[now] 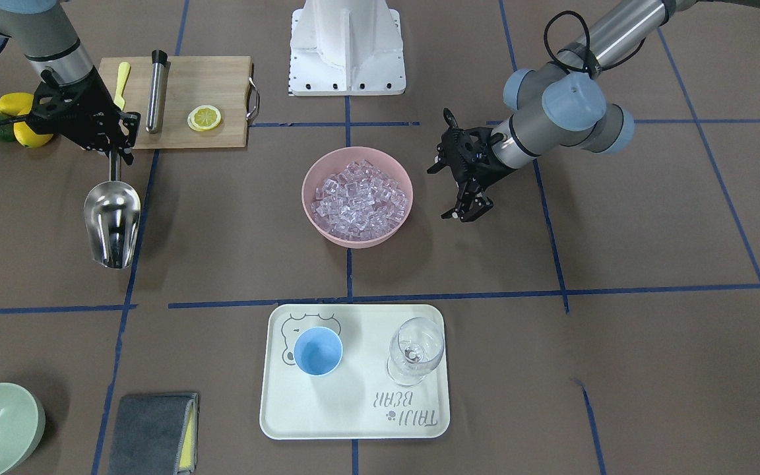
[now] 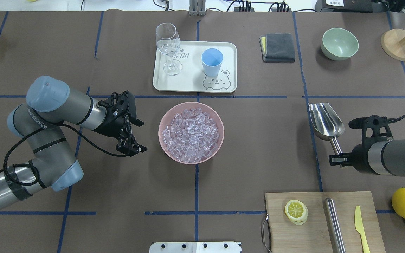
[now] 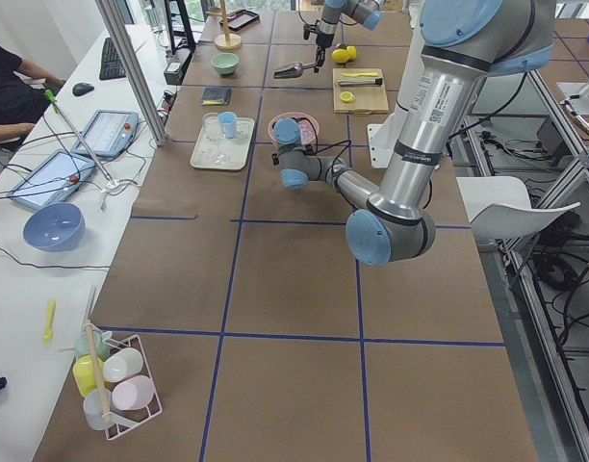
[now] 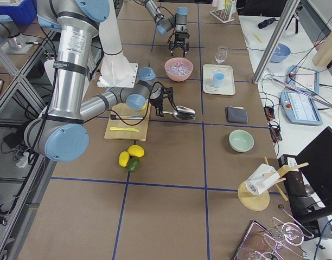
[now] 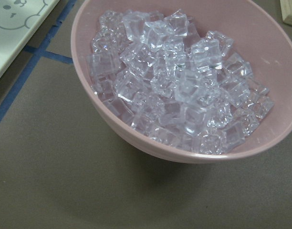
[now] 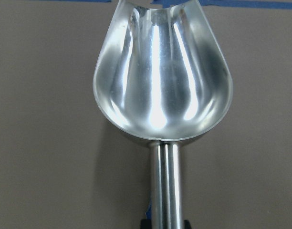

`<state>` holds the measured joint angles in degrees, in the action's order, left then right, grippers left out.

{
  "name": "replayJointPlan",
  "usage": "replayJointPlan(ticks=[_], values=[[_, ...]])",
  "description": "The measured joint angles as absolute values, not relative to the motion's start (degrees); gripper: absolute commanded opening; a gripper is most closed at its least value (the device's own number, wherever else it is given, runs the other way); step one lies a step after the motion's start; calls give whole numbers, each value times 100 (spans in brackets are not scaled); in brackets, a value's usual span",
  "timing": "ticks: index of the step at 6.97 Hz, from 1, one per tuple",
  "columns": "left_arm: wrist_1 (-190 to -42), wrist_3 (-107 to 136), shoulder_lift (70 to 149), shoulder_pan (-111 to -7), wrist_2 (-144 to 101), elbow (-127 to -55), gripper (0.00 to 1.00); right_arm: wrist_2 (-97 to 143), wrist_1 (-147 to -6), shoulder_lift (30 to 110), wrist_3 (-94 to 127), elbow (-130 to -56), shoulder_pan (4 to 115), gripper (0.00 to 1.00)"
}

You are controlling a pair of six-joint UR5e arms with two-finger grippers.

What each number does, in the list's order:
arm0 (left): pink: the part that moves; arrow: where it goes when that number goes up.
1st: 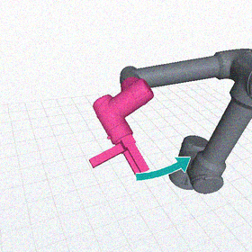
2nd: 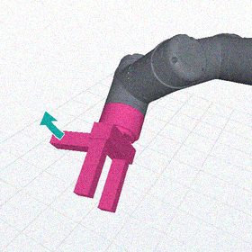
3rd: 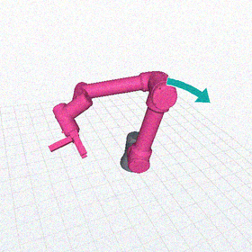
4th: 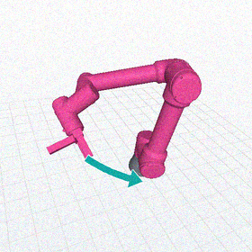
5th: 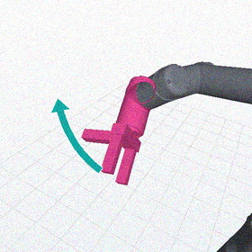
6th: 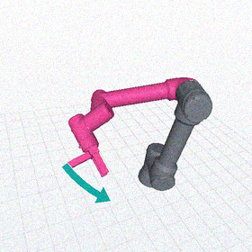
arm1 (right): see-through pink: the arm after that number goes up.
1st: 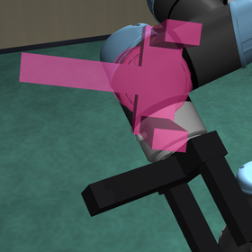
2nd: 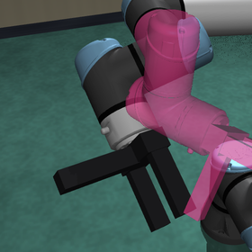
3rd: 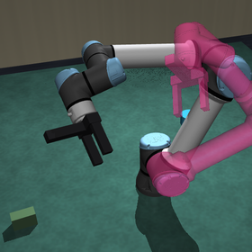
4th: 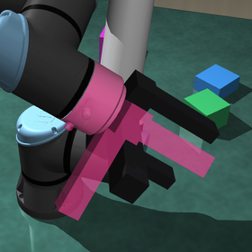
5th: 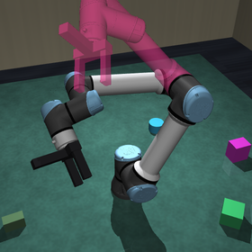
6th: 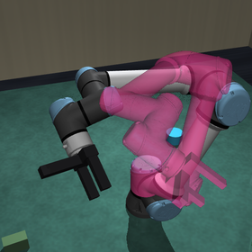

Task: Put ice in cup with scoop
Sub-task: 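Grasp the metal scoop handle with the right gripper and lift it, then carry the scoop with the right gripper over the pink bowl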

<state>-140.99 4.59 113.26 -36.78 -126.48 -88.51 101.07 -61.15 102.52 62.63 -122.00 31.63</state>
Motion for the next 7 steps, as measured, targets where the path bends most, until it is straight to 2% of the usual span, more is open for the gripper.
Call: replayJointPlan(ticks=[3,7], values=[[-14274,422,11408,-3614,-12341,-8818,100,10368,-6137,10119,4780,-12422,3235,0],[-14334,422,11417,-3534,-12270,-8776,100,10759,-6930,9207,3637,-12562,3322,0]])
